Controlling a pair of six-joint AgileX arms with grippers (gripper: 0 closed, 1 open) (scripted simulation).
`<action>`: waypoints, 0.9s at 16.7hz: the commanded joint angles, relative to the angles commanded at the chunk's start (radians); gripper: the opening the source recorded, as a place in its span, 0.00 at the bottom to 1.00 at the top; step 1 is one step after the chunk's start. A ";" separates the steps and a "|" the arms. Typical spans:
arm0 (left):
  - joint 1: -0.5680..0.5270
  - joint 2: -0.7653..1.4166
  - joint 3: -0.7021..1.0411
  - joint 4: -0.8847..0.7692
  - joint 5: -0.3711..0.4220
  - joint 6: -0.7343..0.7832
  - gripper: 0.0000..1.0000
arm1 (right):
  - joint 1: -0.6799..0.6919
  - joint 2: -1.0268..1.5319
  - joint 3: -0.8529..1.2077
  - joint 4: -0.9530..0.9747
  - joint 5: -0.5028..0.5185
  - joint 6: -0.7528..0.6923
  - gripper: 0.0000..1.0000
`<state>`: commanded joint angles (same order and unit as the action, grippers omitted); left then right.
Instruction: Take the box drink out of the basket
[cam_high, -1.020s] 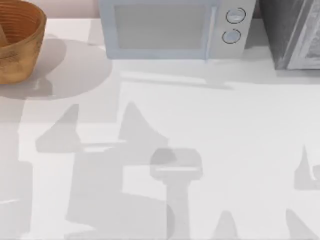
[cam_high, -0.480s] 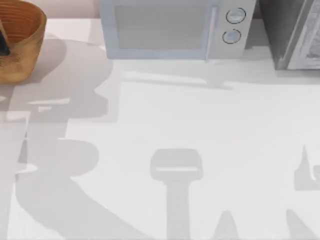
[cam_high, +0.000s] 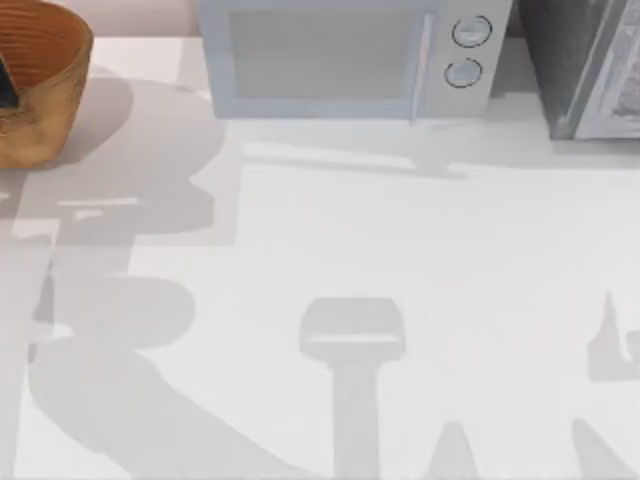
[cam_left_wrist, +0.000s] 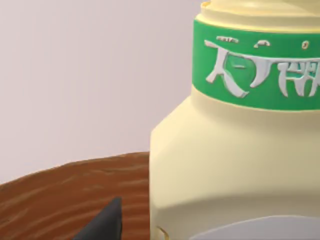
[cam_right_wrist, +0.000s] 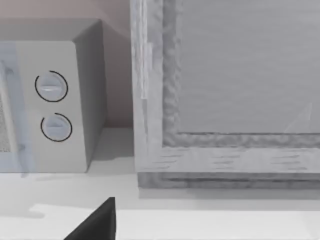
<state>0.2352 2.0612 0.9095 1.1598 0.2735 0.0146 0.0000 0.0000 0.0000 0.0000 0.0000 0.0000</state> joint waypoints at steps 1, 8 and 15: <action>-0.001 0.009 0.008 -0.008 -0.001 -0.002 1.00 | 0.000 0.000 0.000 0.000 0.000 0.000 1.00; -0.023 0.116 0.189 -0.089 -0.022 -0.005 1.00 | 0.000 0.000 0.000 0.000 0.000 0.000 1.00; -0.028 0.140 0.231 -0.107 -0.027 -0.006 0.92 | 0.000 0.000 0.000 0.000 0.000 0.000 1.00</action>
<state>0.2071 2.2017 1.1405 1.0526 0.2464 0.0088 0.0000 0.0000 0.0000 0.0000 0.0000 0.0000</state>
